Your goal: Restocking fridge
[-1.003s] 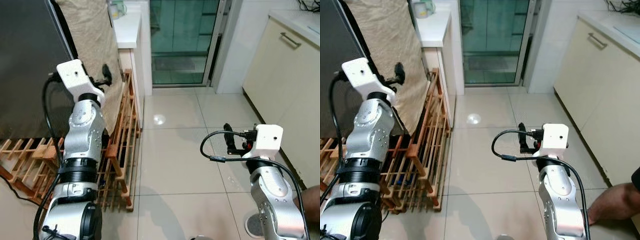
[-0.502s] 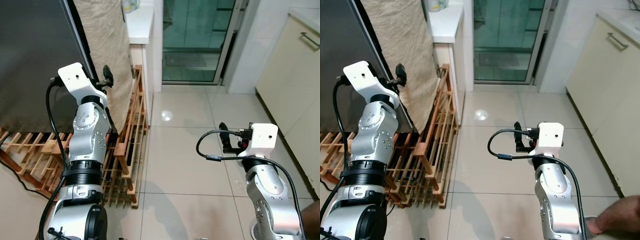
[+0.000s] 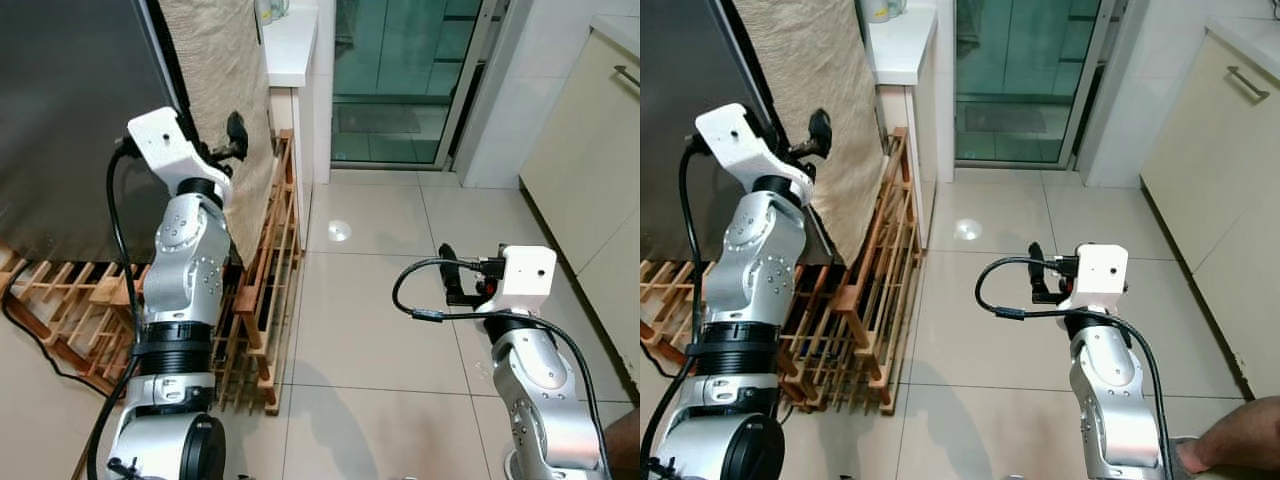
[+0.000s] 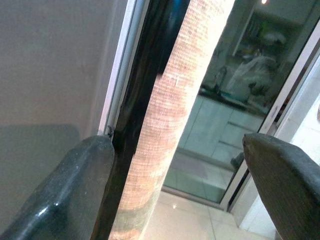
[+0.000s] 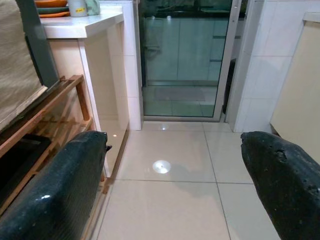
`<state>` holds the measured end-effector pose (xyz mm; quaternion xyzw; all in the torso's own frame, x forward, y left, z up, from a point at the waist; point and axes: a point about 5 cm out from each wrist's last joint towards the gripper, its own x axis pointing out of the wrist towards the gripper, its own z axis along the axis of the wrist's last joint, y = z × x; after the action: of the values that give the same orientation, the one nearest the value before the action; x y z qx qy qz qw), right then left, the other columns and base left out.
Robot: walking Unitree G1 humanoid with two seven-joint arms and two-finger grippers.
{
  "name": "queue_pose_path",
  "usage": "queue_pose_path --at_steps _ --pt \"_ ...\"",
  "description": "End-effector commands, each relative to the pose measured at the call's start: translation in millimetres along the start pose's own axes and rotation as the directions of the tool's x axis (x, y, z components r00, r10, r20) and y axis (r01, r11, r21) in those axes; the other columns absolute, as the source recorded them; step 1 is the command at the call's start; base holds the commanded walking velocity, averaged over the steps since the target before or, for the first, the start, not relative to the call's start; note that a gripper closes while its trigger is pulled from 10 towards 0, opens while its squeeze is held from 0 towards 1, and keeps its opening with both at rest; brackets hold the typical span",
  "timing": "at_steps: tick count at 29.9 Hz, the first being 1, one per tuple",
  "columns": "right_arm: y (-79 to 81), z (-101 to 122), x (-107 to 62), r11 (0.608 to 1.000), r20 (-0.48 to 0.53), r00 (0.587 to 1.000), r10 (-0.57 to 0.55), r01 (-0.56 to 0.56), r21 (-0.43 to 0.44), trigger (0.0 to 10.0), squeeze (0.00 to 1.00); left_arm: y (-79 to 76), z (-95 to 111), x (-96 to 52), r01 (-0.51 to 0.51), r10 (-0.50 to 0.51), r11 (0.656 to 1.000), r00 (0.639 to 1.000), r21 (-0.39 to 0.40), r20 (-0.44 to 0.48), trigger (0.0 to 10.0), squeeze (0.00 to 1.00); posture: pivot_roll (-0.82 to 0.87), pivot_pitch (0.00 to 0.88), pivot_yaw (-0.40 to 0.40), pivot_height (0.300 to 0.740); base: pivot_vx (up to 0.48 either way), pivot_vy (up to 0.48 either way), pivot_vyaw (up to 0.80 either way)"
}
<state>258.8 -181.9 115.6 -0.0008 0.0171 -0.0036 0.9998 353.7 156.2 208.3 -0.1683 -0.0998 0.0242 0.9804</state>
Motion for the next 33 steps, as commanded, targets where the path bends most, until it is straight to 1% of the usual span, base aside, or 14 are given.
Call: queue_pose_path --at_steps 1,11,14,18,19,21,22,23,24,25,26,29,30,33 --pt "-0.3 -2.6 1.1 1.000 -0.008 1.000 -0.008 0.008 -0.004 10.0 0.00 -4.8 -4.0 0.5 0.021 -0.020 1.000 1.000 0.006 -0.023 10.0 0.00 -0.08 0.000 0.054 0.740 0.000 0.000 0.00" --pt "0.8 -2.4 2.9 1.000 -0.010 1.000 -0.002 0.002 -0.005 10.0 0.00 -9.6 -15.7 11.0 0.024 -0.020 0.997 0.998 0.075 -0.056 10.0 0.00 -0.08 0.000 0.049 0.740 0.000 0.000 0.00" --pt "1.7 -1.6 4.1 1.000 -0.008 1.000 0.000 0.000 -0.004 10.0 0.00 -24.0 -29.4 20.0 0.081 -0.074 0.994 0.992 0.072 -0.099 10.0 0.00 -0.08 0.000 0.043 0.740 0.000 0.000 0.00" --pt "3.9 0.6 6.4 1.000 -0.001 1.000 0.007 -0.007 -0.004 10.0 0.00 -74.5 -45.2 22.4 0.281 -0.289 0.957 0.944 -0.074 -0.157 10.0 0.00 -0.09 0.000 0.045 0.740 0.000 0.000 0.00" --pt "3.9 0.6 6.4 1.000 -0.001 1.000 0.007 -0.007 -0.004 10.0 0.00 -74.5 -45.2 22.4 0.281 -0.289 0.957 0.944 -0.074 -0.157 10.0 0.00 -0.09 0.000 0.045 0.740 0.000 0.000 0.00" --pt "3.8 1.3 6.7 1.000 0.001 1.000 0.007 -0.007 -0.004 10.0 0.00 -103.5 -47.6 16.4 0.412 -0.434 0.897 0.889 -0.160 -0.146 10.0 0.00 -0.10 0.000 0.051 0.740 0.000 0.000 0.00" --pt "2.5 1.0 6.1 1.000 0.000 1.000 0.004 -0.004 -0.005 10.0 0.00 -127.0 -48.9 8.7 0.514 -0.546 0.830 0.828 -0.214 -0.127 10.0 0.00 -0.10 0.000 0.056 0.740 0.000 0.000 0.00" --pt "2.5 1.0 6.1 1.000 0.000 1.000 0.004 -0.004 -0.005 10.0 0.00 -127.0 -48.9 8.7 0.514 -0.546 0.830 0.828 -0.214 -0.127 10.0 0.00 -0.10 0.000 0.056 0.740 0.000 0.000 0.00" --pt "0.3 -0.8 4.4 1.000 -0.007 1.000 -0.004 0.004 -0.007 10.0 0.00 -147.9 -48.6 1.4 0.596 -0.637 0.757 0.765 -0.267 -0.097 10.0 0.00 -0.11 0.000 0.058 0.740 0.000 0.000 0.00" --pt "-0.8 -1.9 3.5 1.000 -0.012 1.000 -0.008 0.008 -0.007 10.0 0.00 -156.5 -47.7 -1.4 0.627 -0.671 0.723 0.737 -0.288 -0.079 10.0 0.00 -0.11 0.000 0.058 0.740 0.000 0.000 0.00" --pt "-0.8 -1.9 3.5 1.000 -0.012 1.000 -0.008 0.008 -0.007 10.0 0.00 -156.5 -47.7 -1.4 0.627 -0.671 0.723 0.737 -0.288 -0.079 10.0 0.00 -0.11 0.000 0.058 0.740 0.000 0.000 0.00" --pt "-4.3 -10.0 -4.2 1.000 -0.043 0.999 -0.026 0.026 -0.005 10.0 0.00 -195.0 -42.7 -16.5 0.768 -0.811 0.553 0.586 -0.324 0.003 10.0 0.00 -0.14 0.000 0.076 0.740 0.000 0.000 0.00" --pt "-4.3 -10.0 -4.2 1.000 -0.043 0.999 -0.026 0.026 -0.005 10.0 0.00 -195.0 -42.7 -16.5 0.768 -0.811 0.553 0.586 -0.324 0.003 10.0 0.00 -0.14 0.000 0.076 0.740 0.000 0.000 0.00" --pt "-5.3 -14.1 -8.4 0.999 -0.056 0.998 -0.038 0.038 -0.002 10.0 0.00 -216.7 -41.2 -29.4 0.813 -0.871 0.437 0.489 -0.385 0.046 10.0 0.00 -0.16 0.000 0.094 0.740 0.000 0.000 0.00"
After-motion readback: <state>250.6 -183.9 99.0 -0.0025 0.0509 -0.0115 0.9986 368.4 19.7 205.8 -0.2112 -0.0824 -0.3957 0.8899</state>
